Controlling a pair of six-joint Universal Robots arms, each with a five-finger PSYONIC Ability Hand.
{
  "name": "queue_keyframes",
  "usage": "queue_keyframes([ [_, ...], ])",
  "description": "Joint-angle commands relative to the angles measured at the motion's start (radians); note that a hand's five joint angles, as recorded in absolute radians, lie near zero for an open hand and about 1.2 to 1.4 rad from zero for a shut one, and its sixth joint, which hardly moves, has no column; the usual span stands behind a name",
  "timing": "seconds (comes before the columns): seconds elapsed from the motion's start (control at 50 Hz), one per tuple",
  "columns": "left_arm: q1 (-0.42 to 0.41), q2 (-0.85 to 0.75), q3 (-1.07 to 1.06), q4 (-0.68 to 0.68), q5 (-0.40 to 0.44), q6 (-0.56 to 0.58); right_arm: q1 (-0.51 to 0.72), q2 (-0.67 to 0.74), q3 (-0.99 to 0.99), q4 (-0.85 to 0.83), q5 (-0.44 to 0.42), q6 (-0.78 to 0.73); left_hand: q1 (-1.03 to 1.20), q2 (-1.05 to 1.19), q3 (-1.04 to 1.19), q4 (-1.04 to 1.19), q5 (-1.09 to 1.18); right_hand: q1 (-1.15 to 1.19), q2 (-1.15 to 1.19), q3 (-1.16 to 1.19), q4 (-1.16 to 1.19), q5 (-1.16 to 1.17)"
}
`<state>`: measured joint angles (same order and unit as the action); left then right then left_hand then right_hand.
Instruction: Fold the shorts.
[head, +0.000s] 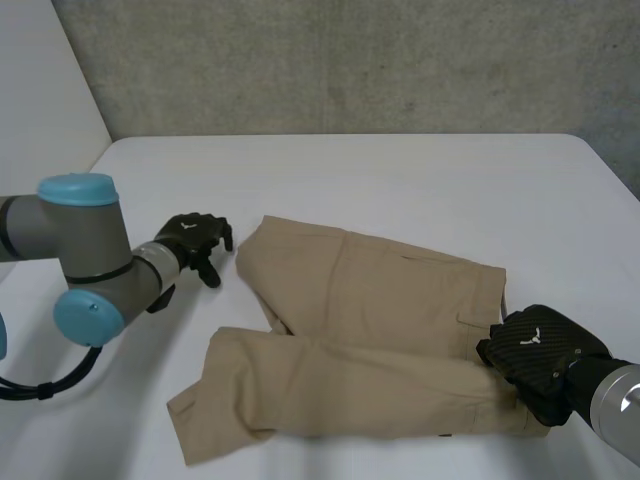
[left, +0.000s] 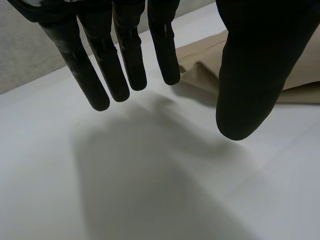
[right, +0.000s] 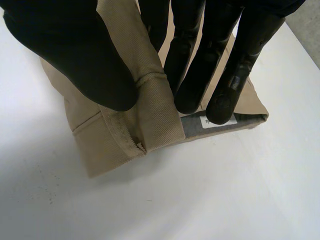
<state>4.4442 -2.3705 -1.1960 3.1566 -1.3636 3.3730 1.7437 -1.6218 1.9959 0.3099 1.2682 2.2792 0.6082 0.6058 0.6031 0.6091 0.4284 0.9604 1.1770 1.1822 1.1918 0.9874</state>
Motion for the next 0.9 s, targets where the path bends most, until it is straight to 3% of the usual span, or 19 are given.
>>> queue_keyframes([
  [0.02, -0.040, -0.001, -0.004, 0.002, 0.012, 0.000, -0.001, 0.000, -0.003, -0.002, -0.001, 0.000, 0.078, 0.080, 0.083, 0.077, 0.083, 0.436, 0.219, 0.214, 0.204, 0.234],
  [0.36, -0.147, -0.007, 0.071, 0.010, 0.027, -0.024, -0.001, 0.003, 0.000, -0.009, -0.001, 0.013, 0.043, 0.045, 0.048, 0.042, 0.048, 0.436, 0.219, 0.214, 0.204, 0.234],
  [0.58, -0.160, -0.039, 0.091, 0.019, 0.029, -0.041, -0.003, 0.005, 0.003, -0.011, -0.001, 0.013, 0.081, 0.083, 0.086, 0.080, 0.086, 0.436, 0.219, 0.214, 0.204, 0.234],
  [0.68, -0.158, -0.047, 0.102, 0.019, 0.014, -0.040, -0.003, 0.005, 0.004, -0.012, -0.001, 0.013, 0.500, 0.502, 0.505, 0.499, 0.505, 0.436, 0.219, 0.214, 0.204, 0.234],
  [0.76, -0.158, -0.041, 0.101, 0.019, 0.001, -0.038, -0.003, 0.005, 0.003, -0.012, 0.000, 0.013, 0.542, 0.544, 0.547, 0.541, 0.547, 0.436, 0.219, 0.214, 0.204, 0.234],
  [0.8, -0.154, -0.032, 0.098, 0.016, -0.008, -0.040, -0.003, 0.005, 0.003, -0.015, 0.000, 0.013, 0.787, 0.790, 0.792, 0.786, 0.793, 0.436, 0.219, 0.214, 0.204, 0.234],
  [0.9, -0.148, 0.057, 0.073, 0.007, -0.012, -0.037, -0.006, 0.005, -0.002, -0.038, 0.005, 0.014, 0.788, 0.790, 0.793, 0.787, 0.793, 0.436, 0.219, 0.214, 0.204, 0.234],
])
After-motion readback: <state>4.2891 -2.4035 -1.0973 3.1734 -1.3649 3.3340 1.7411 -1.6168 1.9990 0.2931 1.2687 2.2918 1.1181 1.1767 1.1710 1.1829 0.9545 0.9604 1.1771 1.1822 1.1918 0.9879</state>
